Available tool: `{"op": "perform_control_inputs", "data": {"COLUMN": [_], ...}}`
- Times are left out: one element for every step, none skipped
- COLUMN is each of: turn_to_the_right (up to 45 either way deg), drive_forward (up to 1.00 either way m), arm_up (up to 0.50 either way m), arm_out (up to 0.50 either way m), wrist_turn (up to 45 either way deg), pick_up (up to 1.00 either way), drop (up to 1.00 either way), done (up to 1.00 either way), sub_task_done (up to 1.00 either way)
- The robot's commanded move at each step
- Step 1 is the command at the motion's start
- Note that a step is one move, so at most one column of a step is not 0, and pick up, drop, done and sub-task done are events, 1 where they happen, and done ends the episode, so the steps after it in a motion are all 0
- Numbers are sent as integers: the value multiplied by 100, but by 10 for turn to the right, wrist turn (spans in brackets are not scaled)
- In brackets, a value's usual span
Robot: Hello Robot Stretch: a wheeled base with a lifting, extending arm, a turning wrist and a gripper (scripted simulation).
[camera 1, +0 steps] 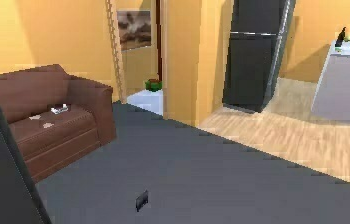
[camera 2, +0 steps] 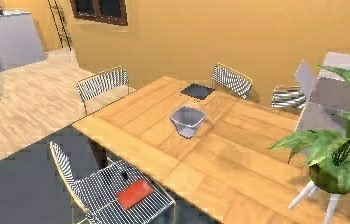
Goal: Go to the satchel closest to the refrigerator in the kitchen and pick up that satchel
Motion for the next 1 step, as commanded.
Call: {"op": "perform_control_inputs", "data": {"turn_to_the_right": [0], "drive_forward": [50], "arm_up": [0], "arm_out": [0], "wrist_turn": [0], "pick_up": [0], "drop": [0], "done": [0], "sub_task_done": [0]}}
